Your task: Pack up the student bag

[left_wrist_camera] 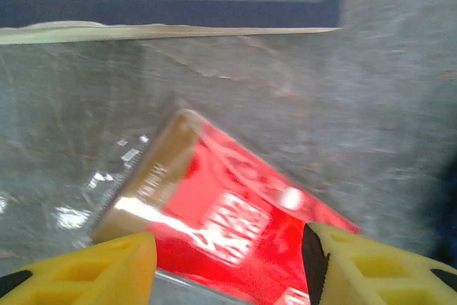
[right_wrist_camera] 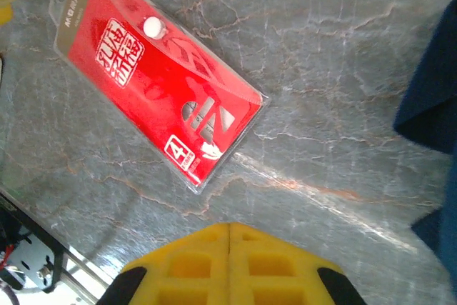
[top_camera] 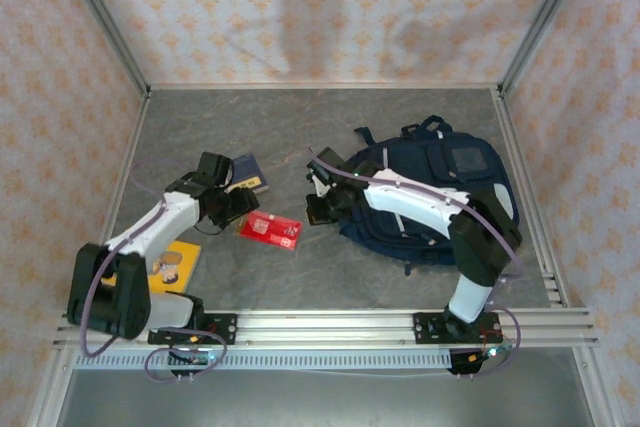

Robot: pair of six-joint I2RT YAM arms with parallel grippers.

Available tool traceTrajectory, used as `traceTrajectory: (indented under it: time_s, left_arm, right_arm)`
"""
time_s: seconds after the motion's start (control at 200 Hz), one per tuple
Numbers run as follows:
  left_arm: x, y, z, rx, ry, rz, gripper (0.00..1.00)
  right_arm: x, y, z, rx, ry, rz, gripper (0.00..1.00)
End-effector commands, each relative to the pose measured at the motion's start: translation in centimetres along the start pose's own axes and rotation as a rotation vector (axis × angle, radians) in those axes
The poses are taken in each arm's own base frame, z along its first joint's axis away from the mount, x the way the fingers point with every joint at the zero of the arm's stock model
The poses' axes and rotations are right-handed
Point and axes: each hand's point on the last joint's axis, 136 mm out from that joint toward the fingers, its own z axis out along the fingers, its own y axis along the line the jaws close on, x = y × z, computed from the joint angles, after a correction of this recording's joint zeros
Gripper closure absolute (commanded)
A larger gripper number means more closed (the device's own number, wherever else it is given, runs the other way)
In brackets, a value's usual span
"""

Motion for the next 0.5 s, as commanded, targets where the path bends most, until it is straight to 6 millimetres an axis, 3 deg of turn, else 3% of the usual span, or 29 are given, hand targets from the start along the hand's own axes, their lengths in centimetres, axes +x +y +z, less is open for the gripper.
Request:
traceTrajectory:
  time_s: [0.0,0.125,0.275,0.495]
  left_arm:
    - [-1.2,1.0,0.8,-0.051,0.011,0.086,0.41]
    - [-2.4,1.4,1.5,-0.042,0.001,0.078,0.28]
    - [-2.6,0.9,2.6,-0.010,0.022,0.070,0.27]
    - [-1.2,0.5,4.5,0.045,0.111,0.044,0.28]
  right_arm:
    - [-0.5,1.3,0.9,-0.051,-0.008,0.074,0.99]
    - [0.3,1.4,2.2,-0.058,0.024,0.085,0.98]
    - [1.1,0.9,3.4,-0.059,0.054,0.116,0.99]
    - [1.6,-0.6,4.4,0.001,0.067,0.120,0.99]
